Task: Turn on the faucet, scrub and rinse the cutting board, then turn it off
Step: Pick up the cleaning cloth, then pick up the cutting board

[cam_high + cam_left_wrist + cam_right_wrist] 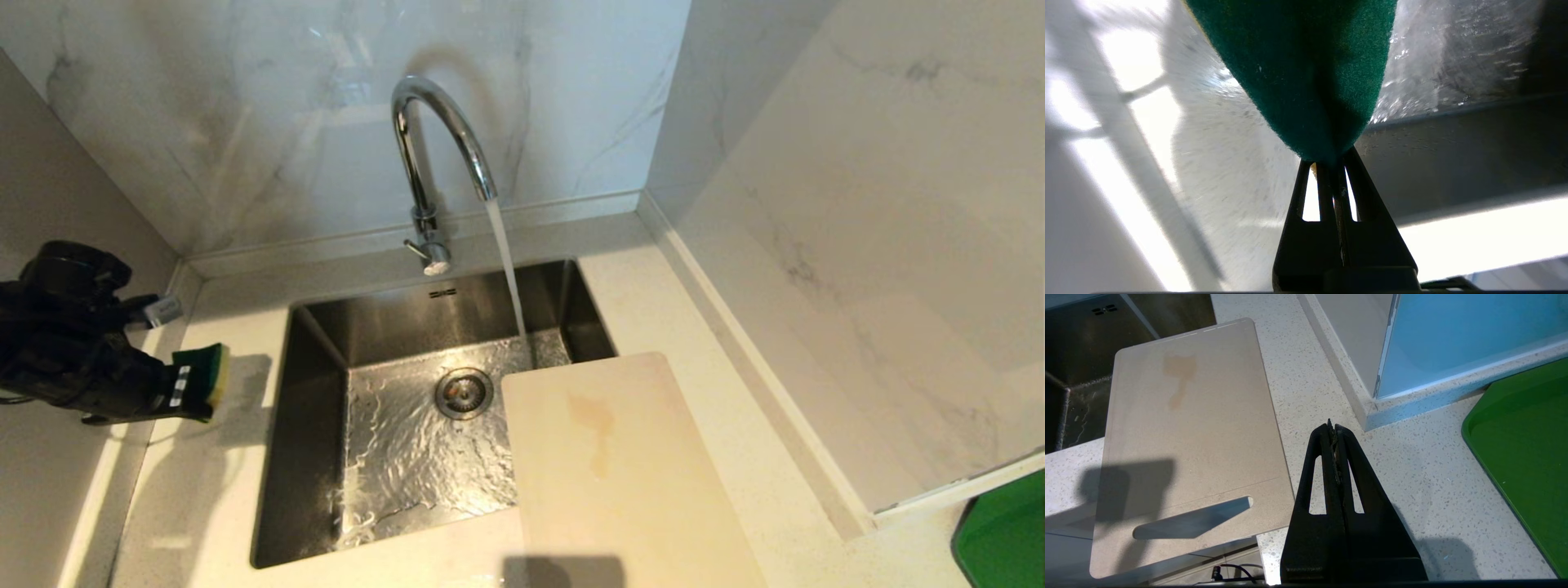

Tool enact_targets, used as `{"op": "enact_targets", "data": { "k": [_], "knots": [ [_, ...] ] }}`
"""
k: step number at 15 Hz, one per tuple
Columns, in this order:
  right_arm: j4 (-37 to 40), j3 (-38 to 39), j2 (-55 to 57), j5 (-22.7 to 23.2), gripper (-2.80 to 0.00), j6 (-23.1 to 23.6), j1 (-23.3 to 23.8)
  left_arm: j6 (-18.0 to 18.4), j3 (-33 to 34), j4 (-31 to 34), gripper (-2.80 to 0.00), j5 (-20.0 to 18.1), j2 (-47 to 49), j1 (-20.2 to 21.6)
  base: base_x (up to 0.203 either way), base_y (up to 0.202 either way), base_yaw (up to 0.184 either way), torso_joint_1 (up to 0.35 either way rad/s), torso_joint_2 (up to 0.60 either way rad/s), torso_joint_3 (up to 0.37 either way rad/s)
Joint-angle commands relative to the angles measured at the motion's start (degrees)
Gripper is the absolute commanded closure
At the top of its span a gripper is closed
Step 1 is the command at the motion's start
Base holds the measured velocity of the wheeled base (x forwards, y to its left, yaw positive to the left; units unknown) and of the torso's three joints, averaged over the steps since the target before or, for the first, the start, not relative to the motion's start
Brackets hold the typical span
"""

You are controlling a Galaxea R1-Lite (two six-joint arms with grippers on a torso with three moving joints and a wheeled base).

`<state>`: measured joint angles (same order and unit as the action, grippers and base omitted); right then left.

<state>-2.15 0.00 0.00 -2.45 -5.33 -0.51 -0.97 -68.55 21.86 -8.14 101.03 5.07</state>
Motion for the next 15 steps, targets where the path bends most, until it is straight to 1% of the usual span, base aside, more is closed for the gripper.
{"op": "enact_targets", "data": {
  "k": [1, 4, 5, 8, 10, 12, 13, 15],
  "knots": [
    [-0.1, 0.0, 0.1, 0.0, 0.00, 0.0, 0.0, 1.7, -0.2, 0.9, 0.00, -0.2, -10.8, 0.0, 0.000, 0.000, 0.000, 0.000, 0.00, 0.000],
    [-0.1, 0.0, 0.1, 0.0, 0.00, 0.0, 0.0, 3.0, 0.1, 1.4, 0.00, -0.2, -20.7, -0.4, 0.000, 0.000, 0.000, 0.000, 0.00, 0.000],
    [-0.1, 0.0, 0.0, 0.0, 0.00, 0.0, 0.0, 3.1, 0.3, 1.4, 0.00, 0.1, -23.8, -1.2, 0.000, 0.000, 0.000, 0.000, 0.00, 0.000],
    [-0.1, 0.0, 0.1, -0.1, 0.00, 0.0, 0.0, 0.9, 1.9, 1.5, 0.00, 2.7, -32.8, -5.9, 0.000, 0.000, 0.000, 0.000, 0.00, 0.000],
    [-0.1, 0.0, 0.1, -0.1, 0.00, 0.0, 0.0, 0.5, 4.1, 1.1, 0.00, 3.4, -38.5, -6.9, 0.000, 0.000, 0.000, 0.000, 0.00, 0.000],
    [-0.1, 0.0, 0.1, -0.1, 0.00, 0.0, 0.0, 2.2, 9.3, 0.8, 0.00, 3.3, -43.8, -7.2, 0.000, 0.000, 0.000, 0.000, 0.00, 0.000],
    [-0.1, 0.0, 0.1, 0.0, 0.00, 0.0, 0.0, 3.4, 12.2, 0.6, 0.00, 2.7, -47.6, -7.6, 0.000, 0.000, 0.000, 0.000, 0.00, 0.000],
    [-0.1, 0.0, 0.1, 0.0, 0.00, 0.0, 0.0, 6.6, 21.6, -0.8, 0.00, 1.0, -55.2, -8.3, 0.000, 0.000, 0.000, 0.000, 0.00, 0.000]
  ]
}}
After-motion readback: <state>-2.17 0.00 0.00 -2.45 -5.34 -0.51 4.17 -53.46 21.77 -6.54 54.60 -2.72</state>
